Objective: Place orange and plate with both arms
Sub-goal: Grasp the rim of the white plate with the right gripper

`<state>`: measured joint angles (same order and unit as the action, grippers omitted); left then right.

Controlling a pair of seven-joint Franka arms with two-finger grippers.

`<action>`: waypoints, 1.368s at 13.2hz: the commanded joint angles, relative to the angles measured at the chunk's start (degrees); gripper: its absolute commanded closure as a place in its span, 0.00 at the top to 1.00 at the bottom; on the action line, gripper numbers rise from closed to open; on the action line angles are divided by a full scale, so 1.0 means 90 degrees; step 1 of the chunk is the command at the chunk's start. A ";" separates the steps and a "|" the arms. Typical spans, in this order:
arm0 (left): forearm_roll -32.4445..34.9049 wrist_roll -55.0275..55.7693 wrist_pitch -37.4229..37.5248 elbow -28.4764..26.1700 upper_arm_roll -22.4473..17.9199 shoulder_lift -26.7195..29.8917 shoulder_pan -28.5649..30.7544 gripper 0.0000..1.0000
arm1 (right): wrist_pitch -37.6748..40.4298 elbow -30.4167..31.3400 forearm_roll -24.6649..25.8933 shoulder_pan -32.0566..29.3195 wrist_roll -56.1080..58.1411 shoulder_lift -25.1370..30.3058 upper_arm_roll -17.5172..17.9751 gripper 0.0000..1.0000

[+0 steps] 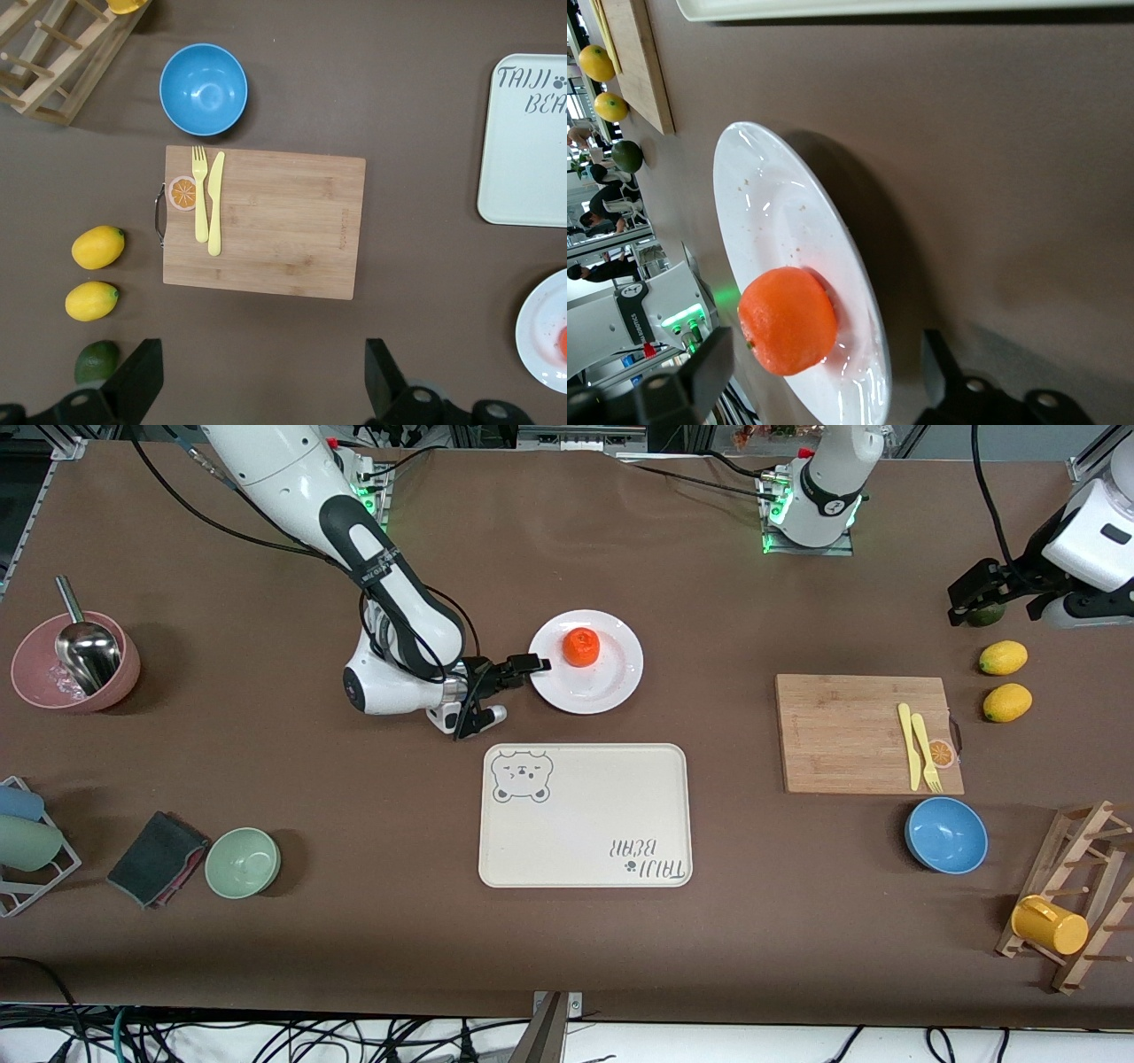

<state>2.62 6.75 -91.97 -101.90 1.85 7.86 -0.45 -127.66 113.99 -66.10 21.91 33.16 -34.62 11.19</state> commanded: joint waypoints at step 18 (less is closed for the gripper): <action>-0.0153 -0.0086 0.0131 0.0297 0.0019 -0.0317 -0.0018 1.00 | -0.0299 -0.0428 -0.0507 0.0242 0.0271 -0.0127 -0.0051 0.00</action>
<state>2.42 6.38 -91.94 -101.22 2.03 5.97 -0.52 -132.06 111.94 -69.52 25.52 35.64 -36.95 11.03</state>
